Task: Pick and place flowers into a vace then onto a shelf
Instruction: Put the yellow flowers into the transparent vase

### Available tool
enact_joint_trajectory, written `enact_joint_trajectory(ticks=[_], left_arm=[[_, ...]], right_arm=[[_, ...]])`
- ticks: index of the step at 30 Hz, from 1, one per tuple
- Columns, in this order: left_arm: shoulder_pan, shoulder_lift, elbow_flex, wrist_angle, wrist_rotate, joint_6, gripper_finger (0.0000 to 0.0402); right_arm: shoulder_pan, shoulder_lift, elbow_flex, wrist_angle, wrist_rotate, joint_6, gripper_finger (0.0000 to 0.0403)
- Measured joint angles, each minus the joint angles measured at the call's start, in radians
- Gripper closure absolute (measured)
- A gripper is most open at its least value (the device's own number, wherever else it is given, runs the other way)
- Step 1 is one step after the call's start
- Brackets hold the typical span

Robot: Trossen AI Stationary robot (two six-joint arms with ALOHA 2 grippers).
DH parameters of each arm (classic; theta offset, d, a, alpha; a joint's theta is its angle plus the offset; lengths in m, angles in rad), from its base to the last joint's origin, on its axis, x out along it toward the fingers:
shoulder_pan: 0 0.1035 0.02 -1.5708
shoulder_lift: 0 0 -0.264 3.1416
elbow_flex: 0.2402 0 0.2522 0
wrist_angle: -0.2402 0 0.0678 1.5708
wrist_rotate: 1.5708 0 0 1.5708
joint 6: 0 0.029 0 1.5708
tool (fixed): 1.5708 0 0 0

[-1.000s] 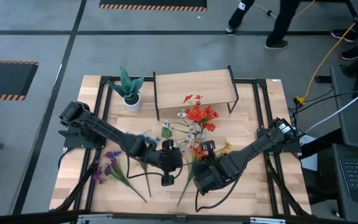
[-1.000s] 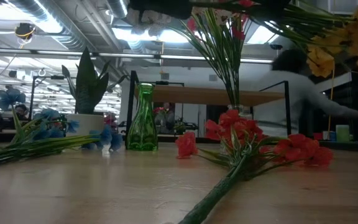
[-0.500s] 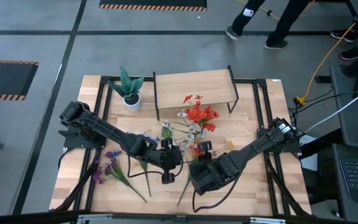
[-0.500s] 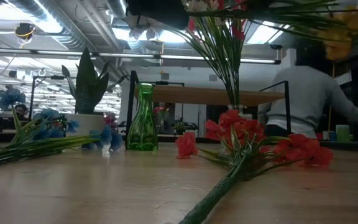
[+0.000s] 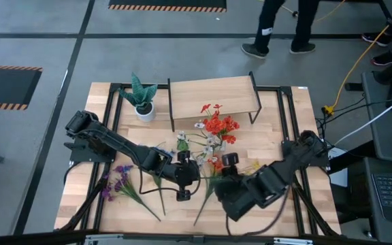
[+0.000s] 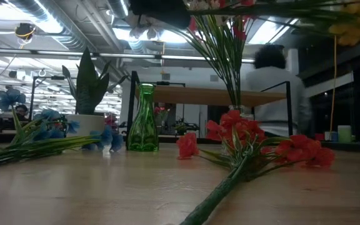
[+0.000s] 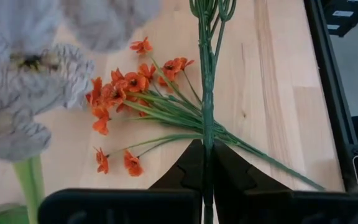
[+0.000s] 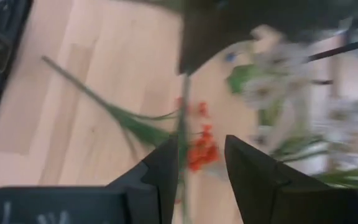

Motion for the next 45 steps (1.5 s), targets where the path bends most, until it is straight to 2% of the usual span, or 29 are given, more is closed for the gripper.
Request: enact_joint_trajectory(ticks=[3,5,8,15,21,23,25,30,34,38,41,45], left_arm=[[0.000,-0.003,0.000,0.009,0.004,0.060,0.0395],[0.008,-0.006,0.000,0.008,0.029,0.092,0.0395],[0.026,-0.018,0.000,0.017,0.052,0.115,0.0395],[0.029,-0.090,0.000,0.104,0.010,0.176,0.0395],[0.003,-0.148,0.000,0.113,-0.107,0.222,0.0395],[0.002,-0.160,0.001,0.114,-0.110,0.223,0.0395],[0.001,-0.167,0.000,0.114,-0.111,0.233,0.0395],[0.001,-0.172,0.000,0.171,-0.139,0.289,0.0395],[0.001,-0.172,0.000,0.287,-0.111,0.389,0.0395],[0.001,-0.180,0.000,0.344,-0.100,0.465,0.0395],[0.013,-0.183,0.000,0.359,-0.096,0.483,0.0395],[0.036,-0.197,0.000,0.384,-0.076,0.509,0.0395]], right_arm=[[0.033,0.000,0.055,-0.045,0.099,0.017,0.0271],[0.064,0.000,0.081,-0.060,0.119,0.037,0.0275],[0.116,0.000,0.100,-0.080,0.123,0.077,0.0285],[0.234,-0.002,0.092,-0.086,0.127,0.169,0.0320],[0.313,-0.002,0.041,-0.087,0.139,0.287,0.0378],[0.334,-0.001,0.021,-0.087,0.140,0.323,0.0396],[0.350,-0.001,0.002,-0.079,0.142,0.354,0.0396],[0.367,-0.001,-0.076,-0.009,0.146,0.417,0.0398],[0.367,-0.001,-0.174,0.054,0.146,0.422,0.0399],[0.369,-0.024,-0.291,0.103,0.205,0.483,0.0401],[0.372,-0.079,-0.408,0.215,0.208,0.512,0.0401],[0.372,-0.161,-0.576,0.430,0.204,0.474,0.0401]])
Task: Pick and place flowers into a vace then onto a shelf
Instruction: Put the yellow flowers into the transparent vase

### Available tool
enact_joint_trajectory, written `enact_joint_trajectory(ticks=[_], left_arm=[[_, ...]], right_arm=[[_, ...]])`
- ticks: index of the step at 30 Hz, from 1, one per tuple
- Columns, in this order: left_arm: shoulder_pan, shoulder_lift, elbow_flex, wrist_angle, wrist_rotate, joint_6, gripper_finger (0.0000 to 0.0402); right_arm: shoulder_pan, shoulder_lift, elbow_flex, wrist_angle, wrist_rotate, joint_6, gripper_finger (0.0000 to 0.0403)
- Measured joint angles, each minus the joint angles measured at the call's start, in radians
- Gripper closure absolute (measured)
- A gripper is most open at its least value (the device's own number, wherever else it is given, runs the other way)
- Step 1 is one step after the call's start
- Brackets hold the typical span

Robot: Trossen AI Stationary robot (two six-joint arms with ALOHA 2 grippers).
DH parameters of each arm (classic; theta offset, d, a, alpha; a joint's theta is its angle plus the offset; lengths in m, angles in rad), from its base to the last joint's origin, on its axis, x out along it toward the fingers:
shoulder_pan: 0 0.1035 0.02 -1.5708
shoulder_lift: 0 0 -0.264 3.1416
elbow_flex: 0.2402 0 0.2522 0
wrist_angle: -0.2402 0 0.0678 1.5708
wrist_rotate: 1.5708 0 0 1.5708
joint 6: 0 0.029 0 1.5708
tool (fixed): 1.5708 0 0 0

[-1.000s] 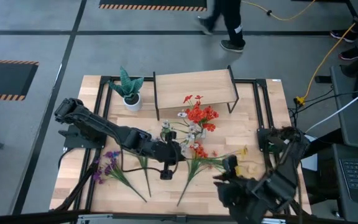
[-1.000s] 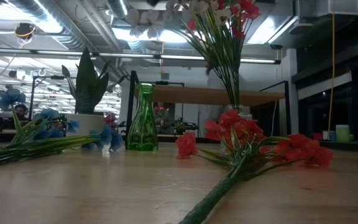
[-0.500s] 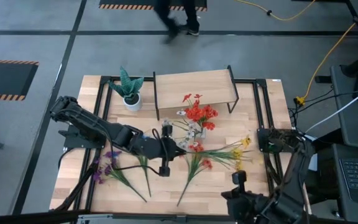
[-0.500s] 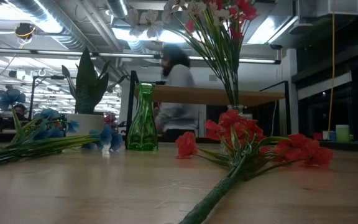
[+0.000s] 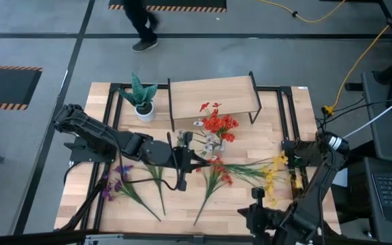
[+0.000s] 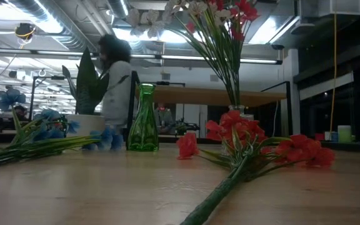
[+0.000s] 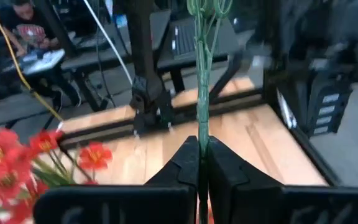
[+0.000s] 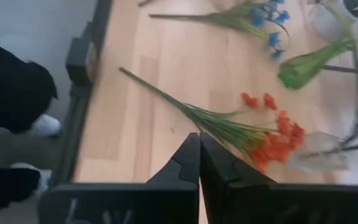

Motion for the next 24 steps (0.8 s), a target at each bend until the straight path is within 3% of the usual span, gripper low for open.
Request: enact_joint_trajectory(ticks=[4,8,14,20,24], left_arm=[[0.014,-0.006,0.000,0.038,0.061,0.015,0.0395],[0.018,-0.006,-0.012,0.095,0.104,0.041,0.0395],[0.022,-0.006,-0.155,0.335,0.162,0.095,0.0395],[0.021,-0.007,-0.240,0.466,0.221,0.075,0.0395],[0.013,-0.007,-0.247,0.484,0.218,0.064,0.0394]], right_arm=[[0.000,-0.077,-0.172,0.195,0.026,-0.034,0.0402],[-0.001,-0.144,-0.346,0.343,0.135,-0.058,0.0402],[-0.004,-0.273,-0.572,0.630,0.255,-0.103,0.0402],[-0.047,-0.340,-0.755,1.159,0.319,-0.451,0.0398],[-0.116,-0.340,-0.851,1.518,0.276,-0.705,0.0384]])
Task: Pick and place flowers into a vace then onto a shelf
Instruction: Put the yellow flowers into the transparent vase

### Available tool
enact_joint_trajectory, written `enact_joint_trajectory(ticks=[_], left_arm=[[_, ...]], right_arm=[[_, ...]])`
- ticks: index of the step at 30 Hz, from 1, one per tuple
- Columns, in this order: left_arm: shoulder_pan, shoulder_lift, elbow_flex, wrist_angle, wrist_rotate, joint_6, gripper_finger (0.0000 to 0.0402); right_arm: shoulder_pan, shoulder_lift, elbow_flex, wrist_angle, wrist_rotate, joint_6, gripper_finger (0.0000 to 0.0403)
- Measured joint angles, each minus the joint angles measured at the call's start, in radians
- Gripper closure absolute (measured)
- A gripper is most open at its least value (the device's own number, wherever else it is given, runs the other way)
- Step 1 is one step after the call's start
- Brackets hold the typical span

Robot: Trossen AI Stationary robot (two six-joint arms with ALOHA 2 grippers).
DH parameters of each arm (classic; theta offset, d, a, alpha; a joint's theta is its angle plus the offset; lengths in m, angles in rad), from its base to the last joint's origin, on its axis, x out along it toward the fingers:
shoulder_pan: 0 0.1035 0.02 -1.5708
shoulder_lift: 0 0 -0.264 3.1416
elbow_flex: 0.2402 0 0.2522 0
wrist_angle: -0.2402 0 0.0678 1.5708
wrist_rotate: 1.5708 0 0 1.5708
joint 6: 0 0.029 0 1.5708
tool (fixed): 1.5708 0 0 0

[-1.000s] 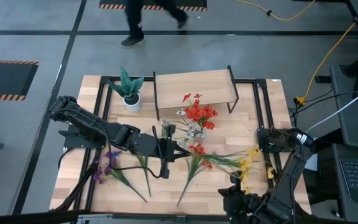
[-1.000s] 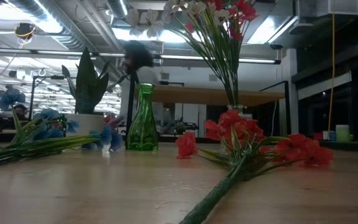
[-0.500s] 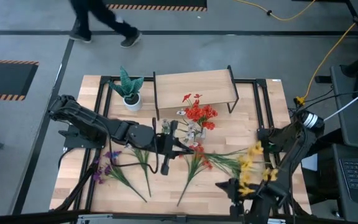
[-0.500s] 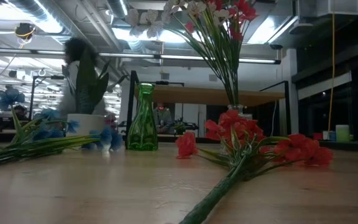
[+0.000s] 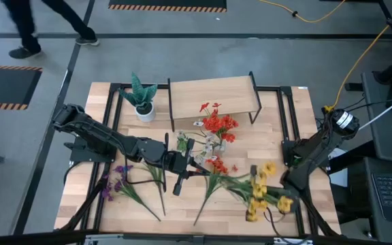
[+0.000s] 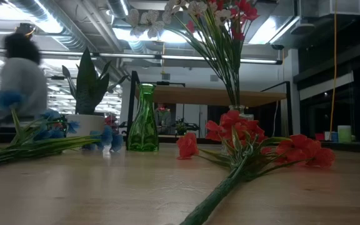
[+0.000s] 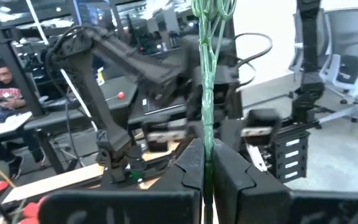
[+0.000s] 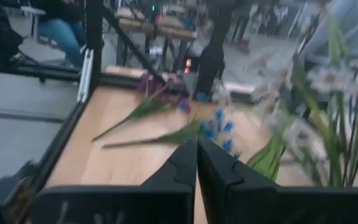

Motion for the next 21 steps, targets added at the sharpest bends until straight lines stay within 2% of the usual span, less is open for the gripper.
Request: enact_joint_trajectory(ticks=[5,11,16,21], left_arm=[[-0.001,0.000,0.000,0.031,-0.004,0.006,0.0395],[0.002,0.000,-0.001,0.038,-0.006,0.023,0.0395],[0.007,0.000,-0.001,0.046,-0.028,0.024,0.0395],[0.018,0.000,-0.001,0.045,-0.023,0.024,0.0395]], right_arm=[[-0.072,0.000,-0.065,0.284,-0.083,-0.214,0.0366],[-0.088,0.000,-0.075,0.452,-0.100,-0.466,0.0327],[-0.104,0.000,-0.075,0.557,-0.116,-0.583,0.0282],[-0.152,0.000,-0.074,0.649,-0.218,-0.633,0.0239]])
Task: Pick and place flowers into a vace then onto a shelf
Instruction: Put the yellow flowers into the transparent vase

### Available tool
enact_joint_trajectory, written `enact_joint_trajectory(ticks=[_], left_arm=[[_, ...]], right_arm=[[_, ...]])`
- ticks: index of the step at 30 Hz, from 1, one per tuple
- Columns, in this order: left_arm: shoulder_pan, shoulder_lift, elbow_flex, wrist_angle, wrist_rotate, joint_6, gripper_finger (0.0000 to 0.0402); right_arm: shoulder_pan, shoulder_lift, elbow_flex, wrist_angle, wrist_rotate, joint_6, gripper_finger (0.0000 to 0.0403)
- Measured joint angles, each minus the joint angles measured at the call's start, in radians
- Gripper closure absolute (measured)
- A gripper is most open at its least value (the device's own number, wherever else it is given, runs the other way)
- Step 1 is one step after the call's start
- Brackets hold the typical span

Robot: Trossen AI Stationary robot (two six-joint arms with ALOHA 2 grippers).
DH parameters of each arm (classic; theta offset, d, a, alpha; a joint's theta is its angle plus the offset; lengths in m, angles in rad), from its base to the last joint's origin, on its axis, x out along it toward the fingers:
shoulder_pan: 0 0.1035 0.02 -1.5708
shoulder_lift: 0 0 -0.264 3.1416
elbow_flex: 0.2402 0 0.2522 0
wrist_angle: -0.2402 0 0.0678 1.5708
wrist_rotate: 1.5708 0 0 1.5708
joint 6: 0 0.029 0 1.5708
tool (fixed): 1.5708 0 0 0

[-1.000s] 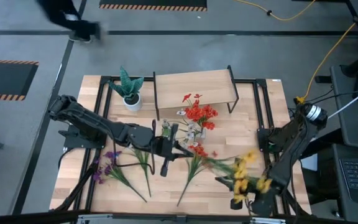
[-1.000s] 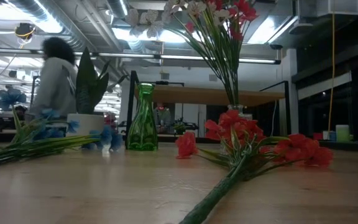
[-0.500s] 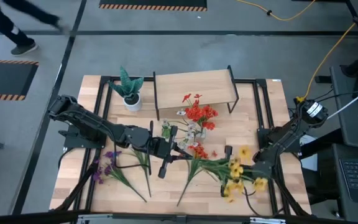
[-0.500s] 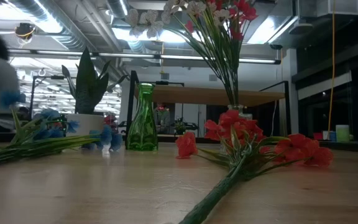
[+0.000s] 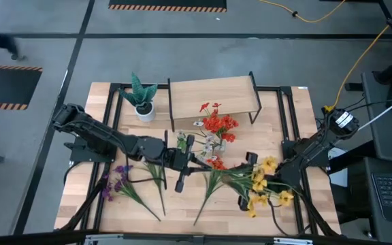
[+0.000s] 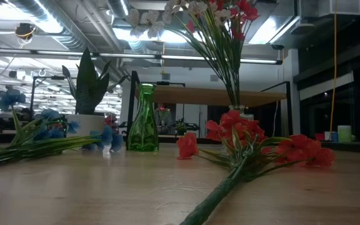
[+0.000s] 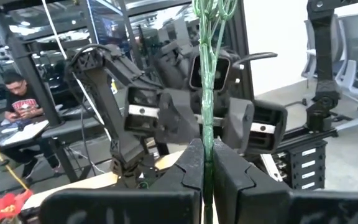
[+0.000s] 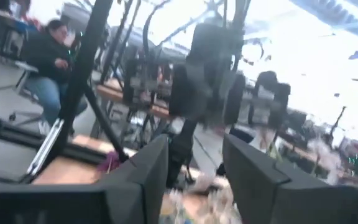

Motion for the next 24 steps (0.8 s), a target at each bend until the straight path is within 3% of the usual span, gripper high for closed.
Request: enact_joint_trajectory(ticks=[6,15,24], left_arm=[[0.004,0.000,0.000,0.000,0.012,0.000,0.0395],[0.008,0.017,0.000,-0.014,-0.007,-0.008,0.0394],[0.009,0.017,0.000,-0.029,-0.070,-0.009,0.0394]], right_arm=[[-0.082,0.000,0.000,0.055,-0.113,0.001,0.0205],[-0.165,0.000,0.002,0.110,-0.355,0.049,0.0199],[-0.171,0.000,0.002,0.145,-0.431,0.045,0.0199]])
